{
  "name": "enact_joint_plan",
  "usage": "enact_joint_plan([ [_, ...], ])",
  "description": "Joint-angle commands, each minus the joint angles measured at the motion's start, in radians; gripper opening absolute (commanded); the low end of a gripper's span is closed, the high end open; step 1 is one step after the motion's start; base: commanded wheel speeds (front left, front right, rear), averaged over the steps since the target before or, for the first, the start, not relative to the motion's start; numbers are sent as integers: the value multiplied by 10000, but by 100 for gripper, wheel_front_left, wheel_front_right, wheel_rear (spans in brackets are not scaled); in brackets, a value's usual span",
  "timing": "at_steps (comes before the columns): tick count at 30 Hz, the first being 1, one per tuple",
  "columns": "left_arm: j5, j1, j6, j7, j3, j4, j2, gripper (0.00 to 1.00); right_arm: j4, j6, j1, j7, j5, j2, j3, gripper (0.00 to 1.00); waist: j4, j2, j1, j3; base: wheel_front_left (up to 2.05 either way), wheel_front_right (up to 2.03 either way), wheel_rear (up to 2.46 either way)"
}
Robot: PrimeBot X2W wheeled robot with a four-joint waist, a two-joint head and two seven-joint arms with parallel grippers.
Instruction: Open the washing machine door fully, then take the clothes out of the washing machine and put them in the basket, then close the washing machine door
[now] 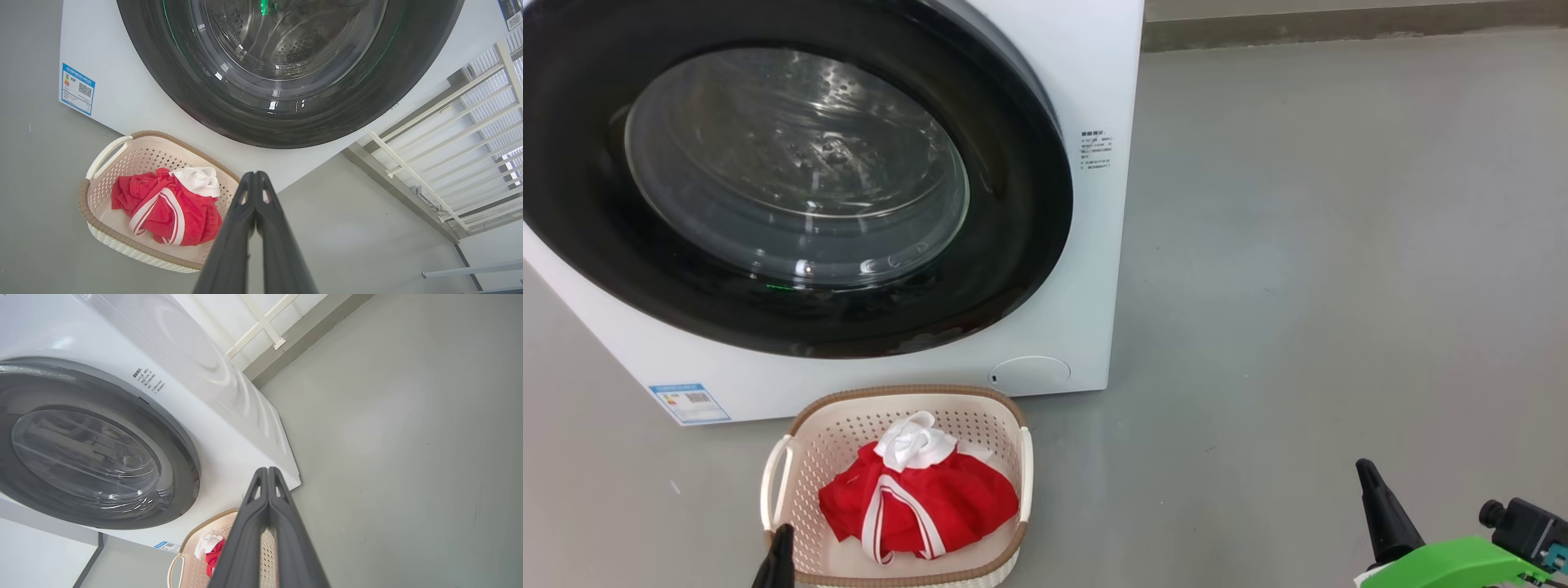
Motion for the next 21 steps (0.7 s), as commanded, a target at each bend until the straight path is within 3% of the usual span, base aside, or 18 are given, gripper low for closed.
enact_joint_plan([
  [1,-296,-468,-31,64,203,-283,72,0,-317,-5,-491,72,261,-60,-34,0,5,-1,-1,-3,0,0,0],
  [21,-2522,-781,-42,639,320,-353,81,0,-579,-7,-732,661,2240,-51,-245,0,82,-1,-1,-46,0,0,0],
])
